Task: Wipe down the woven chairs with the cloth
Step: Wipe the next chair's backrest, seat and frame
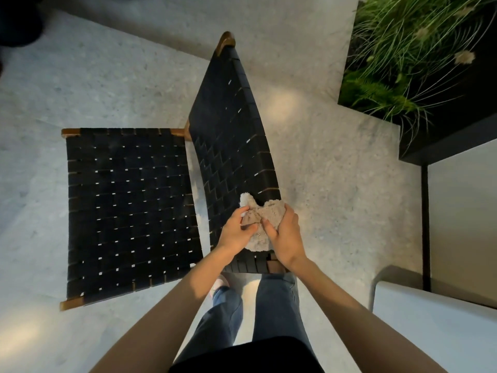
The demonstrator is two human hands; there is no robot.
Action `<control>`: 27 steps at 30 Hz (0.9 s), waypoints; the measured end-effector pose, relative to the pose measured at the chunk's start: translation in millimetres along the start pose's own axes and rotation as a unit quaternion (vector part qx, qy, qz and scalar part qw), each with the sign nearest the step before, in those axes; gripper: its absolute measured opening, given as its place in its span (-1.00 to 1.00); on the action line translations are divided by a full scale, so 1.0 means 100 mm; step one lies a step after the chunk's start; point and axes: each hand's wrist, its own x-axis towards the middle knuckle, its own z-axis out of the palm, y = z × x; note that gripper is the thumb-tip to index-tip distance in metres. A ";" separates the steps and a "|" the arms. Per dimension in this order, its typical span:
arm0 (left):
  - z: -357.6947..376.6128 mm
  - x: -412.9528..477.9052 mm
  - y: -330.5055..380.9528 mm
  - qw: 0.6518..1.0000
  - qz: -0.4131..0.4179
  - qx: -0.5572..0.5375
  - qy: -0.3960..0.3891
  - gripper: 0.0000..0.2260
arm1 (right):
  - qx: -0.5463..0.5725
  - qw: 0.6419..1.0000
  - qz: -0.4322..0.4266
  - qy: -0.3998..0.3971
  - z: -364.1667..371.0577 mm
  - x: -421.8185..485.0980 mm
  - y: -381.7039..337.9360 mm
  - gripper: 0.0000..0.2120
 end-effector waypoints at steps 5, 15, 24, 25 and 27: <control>0.00 0.22 0.08 0.999 0.009 0.005 0.049 -0.64 | -0.016 1.000 -0.005 0.024 0.00 0.16 -0.05 -0.40; -0.34 1.13 0.94 0.977 0.035 -0.054 0.205 -0.66 | -0.031 0.985 -0.151 0.075 -0.12 1.69 -0.72 -0.43; -0.92 2.45 1.84 0.965 0.020 -0.073 0.253 -0.65 | 0.001 0.979 -0.199 0.051 -0.09 3.39 -1.61 -0.46; -1.00 2.57 1.93 0.964 0.026 -0.059 0.257 -0.65 | 0.000 0.978 -0.204 0.053 -0.09 3.57 -1.72 -0.45; -1.16 2.77 2.09 0.964 0.037 -0.042 0.261 -0.63 | 0.036 0.976 -0.208 0.056 -0.10 3.85 -1.93 -0.43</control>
